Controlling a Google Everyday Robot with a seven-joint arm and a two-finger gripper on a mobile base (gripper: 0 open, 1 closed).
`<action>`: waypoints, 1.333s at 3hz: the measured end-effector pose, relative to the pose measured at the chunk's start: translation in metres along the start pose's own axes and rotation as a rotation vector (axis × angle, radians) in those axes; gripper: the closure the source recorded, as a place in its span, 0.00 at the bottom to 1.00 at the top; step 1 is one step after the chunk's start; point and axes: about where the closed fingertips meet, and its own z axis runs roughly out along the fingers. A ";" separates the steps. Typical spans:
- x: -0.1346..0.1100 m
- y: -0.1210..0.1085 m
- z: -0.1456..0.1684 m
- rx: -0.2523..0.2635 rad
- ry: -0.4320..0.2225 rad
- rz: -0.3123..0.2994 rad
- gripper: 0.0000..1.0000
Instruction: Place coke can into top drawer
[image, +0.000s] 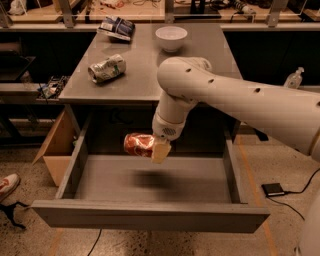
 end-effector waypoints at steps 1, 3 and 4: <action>-0.004 0.004 0.023 0.009 0.009 -0.022 1.00; -0.006 0.010 0.064 0.000 0.028 -0.062 1.00; -0.007 0.011 0.076 -0.011 0.038 -0.073 1.00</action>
Offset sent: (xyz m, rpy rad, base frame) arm -0.0113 0.0280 -0.0667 -0.0243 -0.0409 0.0680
